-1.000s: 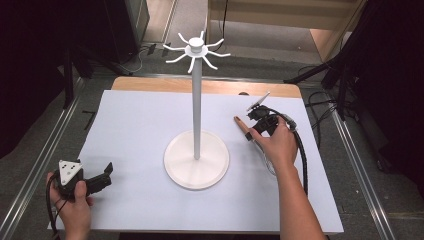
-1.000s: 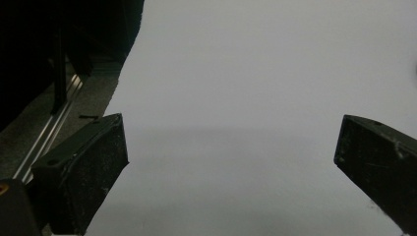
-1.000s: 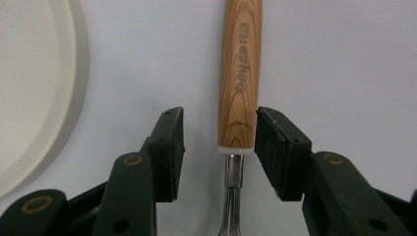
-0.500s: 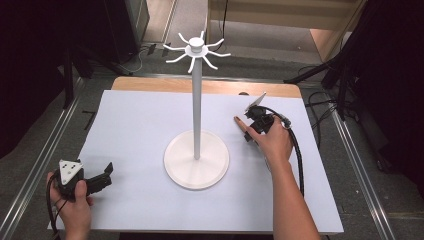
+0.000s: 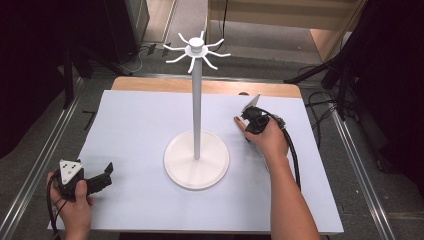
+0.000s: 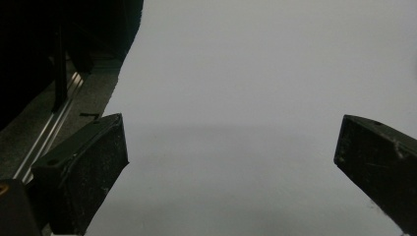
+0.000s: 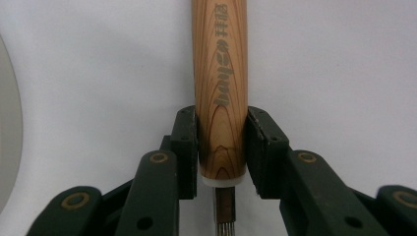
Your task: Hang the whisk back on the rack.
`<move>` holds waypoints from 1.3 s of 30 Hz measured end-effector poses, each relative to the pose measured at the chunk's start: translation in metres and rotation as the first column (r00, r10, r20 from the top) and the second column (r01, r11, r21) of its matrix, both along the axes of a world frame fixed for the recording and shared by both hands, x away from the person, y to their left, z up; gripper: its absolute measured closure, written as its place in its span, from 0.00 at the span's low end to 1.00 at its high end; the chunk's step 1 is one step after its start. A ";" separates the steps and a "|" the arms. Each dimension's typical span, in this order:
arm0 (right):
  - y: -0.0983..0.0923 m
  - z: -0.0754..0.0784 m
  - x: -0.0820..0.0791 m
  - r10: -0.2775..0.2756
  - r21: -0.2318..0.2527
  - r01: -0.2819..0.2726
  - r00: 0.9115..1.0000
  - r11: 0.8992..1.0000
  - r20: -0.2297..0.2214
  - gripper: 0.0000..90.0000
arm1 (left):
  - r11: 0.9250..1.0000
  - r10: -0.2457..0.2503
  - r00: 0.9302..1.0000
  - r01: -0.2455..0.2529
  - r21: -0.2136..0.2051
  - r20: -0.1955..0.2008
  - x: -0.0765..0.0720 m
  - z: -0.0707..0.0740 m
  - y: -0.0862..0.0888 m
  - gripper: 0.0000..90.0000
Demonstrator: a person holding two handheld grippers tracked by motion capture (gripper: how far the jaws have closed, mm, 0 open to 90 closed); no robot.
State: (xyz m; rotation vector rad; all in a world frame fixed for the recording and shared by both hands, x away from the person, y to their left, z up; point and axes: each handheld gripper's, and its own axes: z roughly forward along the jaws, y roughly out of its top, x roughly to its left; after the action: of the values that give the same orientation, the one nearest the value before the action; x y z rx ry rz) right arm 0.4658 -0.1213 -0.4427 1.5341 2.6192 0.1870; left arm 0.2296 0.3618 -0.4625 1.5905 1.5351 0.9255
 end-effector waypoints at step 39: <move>-0.051 0.086 -0.114 -0.130 0.513 -0.207 0.828 0.833 0.545 0.78 | 1.000 -0.004 1.000 0.004 0.001 -0.002 0.000 0.000 0.000 0.00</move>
State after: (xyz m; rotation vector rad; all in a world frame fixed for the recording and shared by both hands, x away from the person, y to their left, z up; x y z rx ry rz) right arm 0.3516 -0.1726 -0.3568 1.2568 2.1896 1.2977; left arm 0.2297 0.3618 -0.4625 1.5950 1.5323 0.9228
